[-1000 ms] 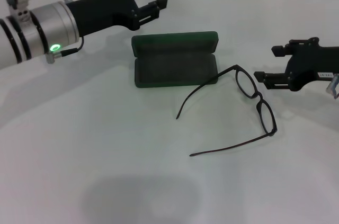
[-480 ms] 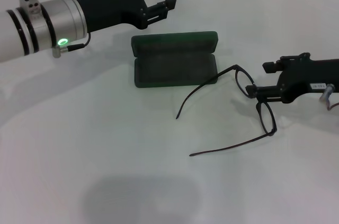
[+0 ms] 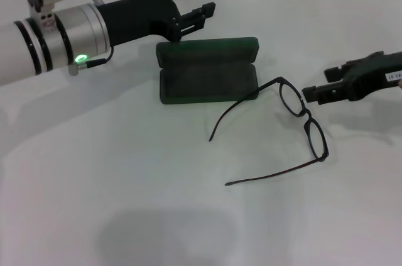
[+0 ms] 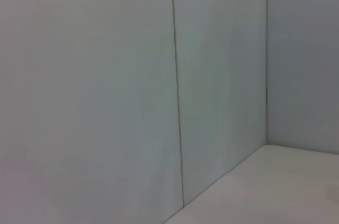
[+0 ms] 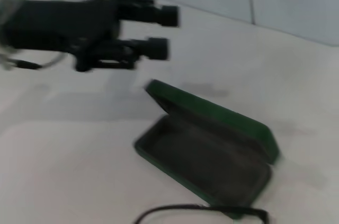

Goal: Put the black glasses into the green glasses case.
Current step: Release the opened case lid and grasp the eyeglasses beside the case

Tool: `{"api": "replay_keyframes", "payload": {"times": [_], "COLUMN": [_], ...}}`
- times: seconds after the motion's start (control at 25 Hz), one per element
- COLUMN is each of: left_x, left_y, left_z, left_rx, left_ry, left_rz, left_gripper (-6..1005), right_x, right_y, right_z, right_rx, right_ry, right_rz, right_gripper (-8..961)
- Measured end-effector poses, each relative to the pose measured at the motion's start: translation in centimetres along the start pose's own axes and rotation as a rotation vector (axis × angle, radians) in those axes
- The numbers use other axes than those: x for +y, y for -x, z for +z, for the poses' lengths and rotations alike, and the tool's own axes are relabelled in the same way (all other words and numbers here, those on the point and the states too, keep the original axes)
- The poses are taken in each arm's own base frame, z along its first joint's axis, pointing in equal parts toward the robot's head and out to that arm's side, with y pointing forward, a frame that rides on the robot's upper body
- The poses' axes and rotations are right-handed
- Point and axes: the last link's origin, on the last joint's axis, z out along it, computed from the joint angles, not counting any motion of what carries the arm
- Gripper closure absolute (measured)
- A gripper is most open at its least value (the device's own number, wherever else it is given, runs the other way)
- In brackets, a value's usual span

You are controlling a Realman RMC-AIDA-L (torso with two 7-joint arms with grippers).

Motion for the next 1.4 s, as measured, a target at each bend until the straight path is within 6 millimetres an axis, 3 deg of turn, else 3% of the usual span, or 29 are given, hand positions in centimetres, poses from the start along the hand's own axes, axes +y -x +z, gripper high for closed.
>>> {"api": "replay_keyframes", "payload": {"times": [0.24,0.64,1.4], "left_x": [0.3,1.8,2.5], "left_y": [0.3,-0.1,-0.1], "left_z": [0.1,1.7,2.2], "left_rx": [-0.004,-0.014,-0.017], "left_ry": [0.009,0.081,0.107], "left_rz": [0.012,0.066,0.076], "left_gripper": [460,461,462], "right_x": [-0.9,-0.7,-1.1], "right_y": [0.9,1.8,-0.2], "right_z": [1.2,3.7,5.8], "right_rx": [0.106,0.203,0.295], "right_ry": [-0.056,-0.007,-0.043], "right_rz": [0.064,0.079,0.096], "right_gripper": [237,236,267]}}
